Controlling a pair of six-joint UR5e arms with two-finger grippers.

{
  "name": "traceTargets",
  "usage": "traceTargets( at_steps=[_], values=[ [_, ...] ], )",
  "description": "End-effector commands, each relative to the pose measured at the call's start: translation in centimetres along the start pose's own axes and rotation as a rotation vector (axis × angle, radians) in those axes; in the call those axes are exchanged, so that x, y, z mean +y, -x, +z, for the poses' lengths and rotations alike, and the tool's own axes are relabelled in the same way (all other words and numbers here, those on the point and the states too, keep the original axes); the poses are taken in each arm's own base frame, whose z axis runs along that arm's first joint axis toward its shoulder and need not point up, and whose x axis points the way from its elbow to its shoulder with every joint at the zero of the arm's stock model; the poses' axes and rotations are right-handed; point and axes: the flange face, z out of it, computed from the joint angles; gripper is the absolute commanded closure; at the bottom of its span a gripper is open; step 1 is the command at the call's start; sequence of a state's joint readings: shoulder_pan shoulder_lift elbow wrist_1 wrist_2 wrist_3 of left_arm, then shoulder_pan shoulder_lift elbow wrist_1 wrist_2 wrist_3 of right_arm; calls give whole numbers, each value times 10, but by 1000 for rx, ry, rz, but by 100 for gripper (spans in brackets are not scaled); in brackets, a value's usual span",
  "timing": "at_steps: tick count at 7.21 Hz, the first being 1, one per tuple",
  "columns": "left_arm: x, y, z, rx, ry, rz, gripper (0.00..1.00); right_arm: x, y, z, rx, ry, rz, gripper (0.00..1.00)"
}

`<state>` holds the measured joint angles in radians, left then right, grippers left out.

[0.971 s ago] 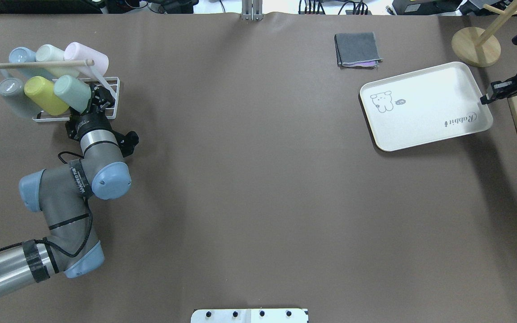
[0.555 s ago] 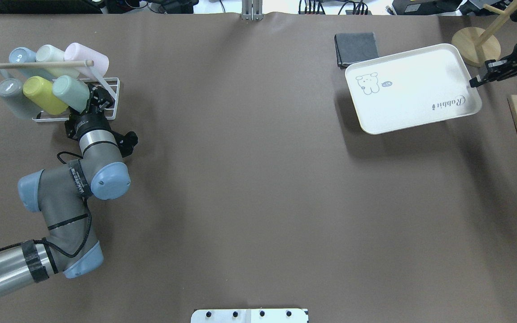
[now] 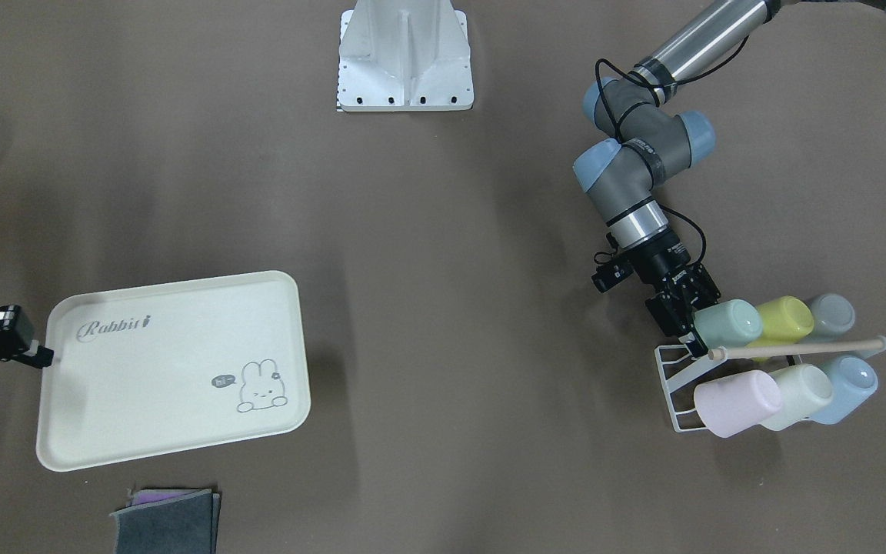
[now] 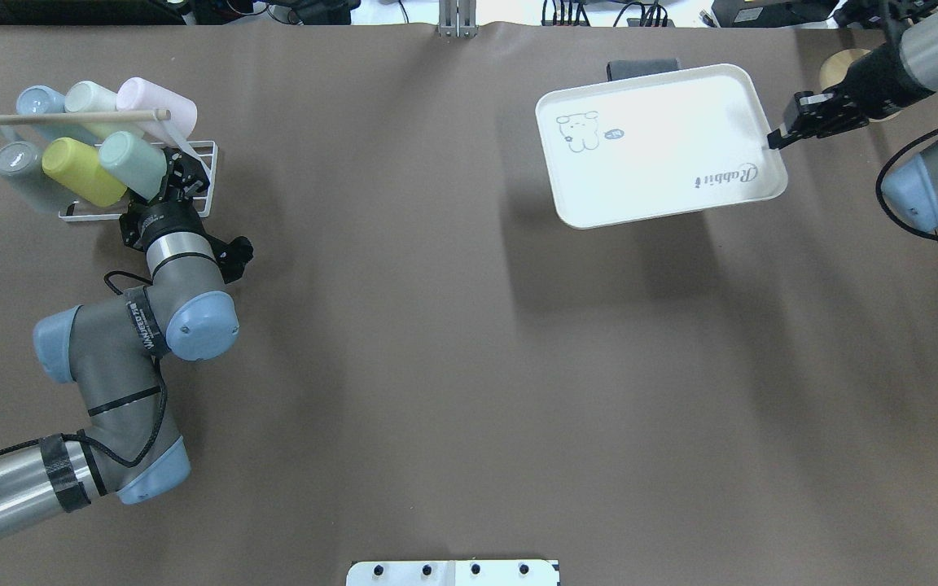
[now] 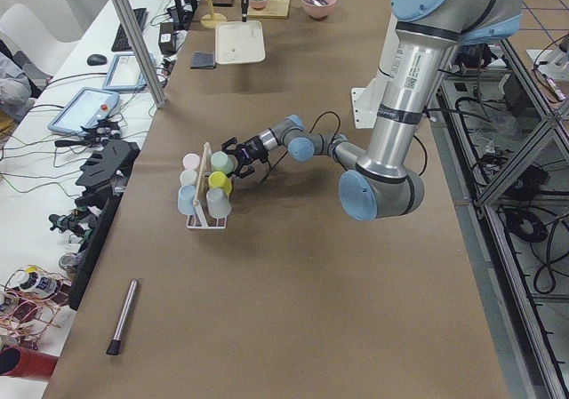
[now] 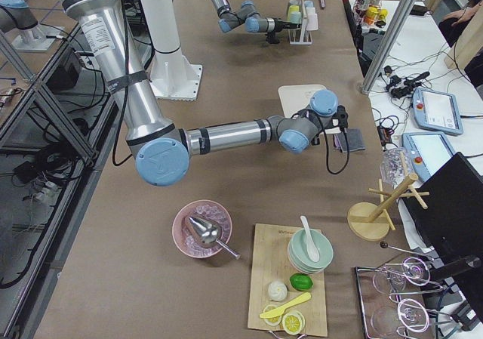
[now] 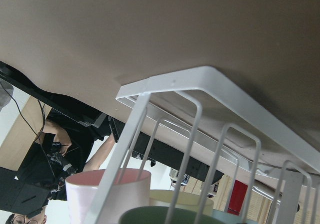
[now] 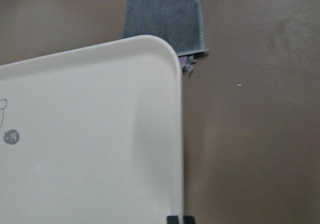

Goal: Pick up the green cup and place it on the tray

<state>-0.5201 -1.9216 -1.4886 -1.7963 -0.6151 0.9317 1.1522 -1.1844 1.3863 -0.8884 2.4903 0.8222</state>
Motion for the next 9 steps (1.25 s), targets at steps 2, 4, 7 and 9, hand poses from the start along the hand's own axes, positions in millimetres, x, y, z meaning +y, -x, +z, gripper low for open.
traceTargets(
  at_steps=[2,4,7,9],
  values=[
    [16,13,-10,-19,-10,19,19,58,136,85,-8,-21,92,100],
    [17,13,-10,-20,-10,29,19,79,178,124,10,-63,127,100],
    [21,15,-13,-24,-13,25,19,110,209,163,-14,-98,106,100],
    [39,18,-21,-39,-17,61,19,122,192,185,-70,-100,121,100]
  ],
)
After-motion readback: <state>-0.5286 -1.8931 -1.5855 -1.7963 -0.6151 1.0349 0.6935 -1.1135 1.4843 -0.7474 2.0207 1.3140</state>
